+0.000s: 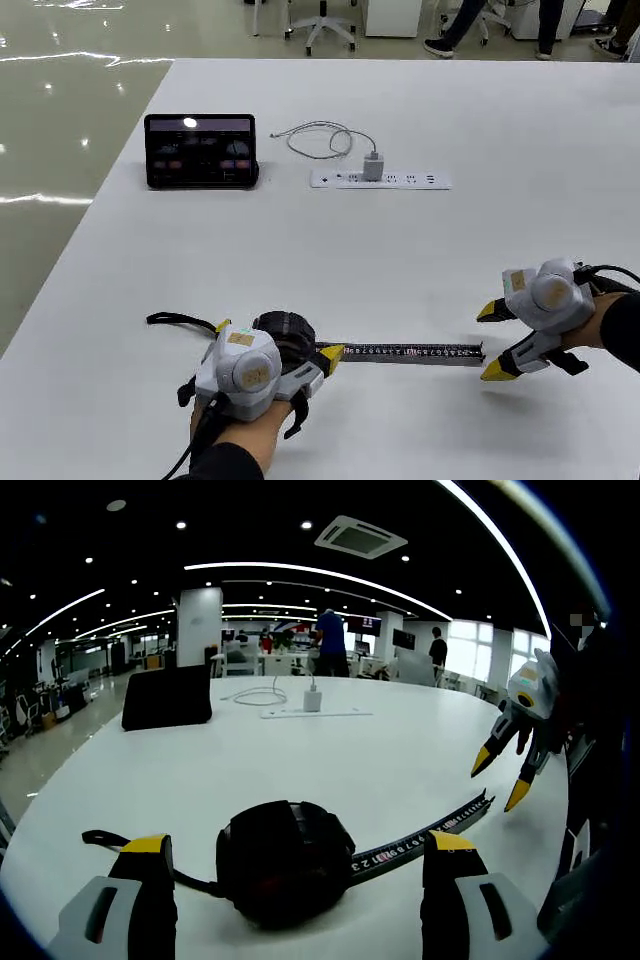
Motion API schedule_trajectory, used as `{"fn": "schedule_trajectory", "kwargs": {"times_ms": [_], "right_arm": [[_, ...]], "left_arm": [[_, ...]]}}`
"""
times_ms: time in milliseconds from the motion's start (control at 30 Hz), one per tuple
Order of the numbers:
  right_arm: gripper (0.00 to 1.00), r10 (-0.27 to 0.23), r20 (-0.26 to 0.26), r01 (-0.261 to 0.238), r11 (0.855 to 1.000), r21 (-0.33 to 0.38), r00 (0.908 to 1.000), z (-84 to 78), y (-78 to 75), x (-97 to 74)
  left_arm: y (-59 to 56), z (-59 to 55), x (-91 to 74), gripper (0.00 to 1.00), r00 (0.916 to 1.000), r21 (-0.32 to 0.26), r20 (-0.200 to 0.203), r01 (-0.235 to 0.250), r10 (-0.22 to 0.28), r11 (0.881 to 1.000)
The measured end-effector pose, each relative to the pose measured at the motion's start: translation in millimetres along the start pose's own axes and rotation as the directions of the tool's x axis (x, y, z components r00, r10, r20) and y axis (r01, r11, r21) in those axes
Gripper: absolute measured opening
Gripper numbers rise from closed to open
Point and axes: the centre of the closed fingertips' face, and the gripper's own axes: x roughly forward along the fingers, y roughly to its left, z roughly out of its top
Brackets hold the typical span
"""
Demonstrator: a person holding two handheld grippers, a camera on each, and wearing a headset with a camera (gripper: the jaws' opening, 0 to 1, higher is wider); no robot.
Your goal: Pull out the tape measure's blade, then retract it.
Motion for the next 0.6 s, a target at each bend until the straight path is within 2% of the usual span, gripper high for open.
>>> {"fn": "schedule_trajectory", "kwargs": {"times_ms": [67, 133, 200, 267, 433, 533, 600], "right_arm": [[0.41, 0.006, -0.009, -0.007, 1.000, -0.016, 0.9999, -1.6, -2.4, 3.1], [0.29, 0.017, -0.020, -0.018, 1.000, -0.020, 0.9997, -3.1, -2.3, 4.7], [0.28, 0.028, -0.032, -0.029, 0.999, -0.016, 0.9991, -5.0, -1.3, 7.1], [0.25, 0.017, -0.042, -0.019, 0.999, -0.050, 0.9990, -5.9, -1.3, 7.9], [0.20, 0.037, -0.067, -0.042, 0.997, -0.072, 0.9970, -12.3, 0.8, 11.6], [0.16, 0.040, -0.071, -0.045, 0.996, -0.072, 0.9967, -13.3, 0.8, 12.8], [0.12, 0.040, -0.073, -0.045, 0.997, -0.065, 0.9965, -14.8, -0.2, 13.8]], "left_arm": [[0.8, 0.7, -0.1, 1.00, 1.0000, -0.003, 0.003, -0.002, 0.002, 1.000], [2.7, 0.4, 0.2, 1.00, 1.0000, -0.004, 0.002, -0.008, 0.008, 1.000], [3.4, 0.0, 0.2, 1.00, 0.9999, -0.006, 0.001, -0.011, 0.011, 1.000], [4.0, -0.4, 0.3, 1.00, 0.9999, -0.007, 0.001, -0.012, 0.012, 1.000], [3.8, -2.5, 0.8, 1.00, 0.9999, -0.018, -0.005, -0.009, 0.009, 1.000], [3.0, -2.1, 1.0, 1.00, 1.0000, -0.016, -0.003, -0.008, 0.008, 1.000], [2.0, -2.2, 1.0, 1.00, 1.0000, -0.034, 0.000, -0.005, 0.005, 0.999]]}}
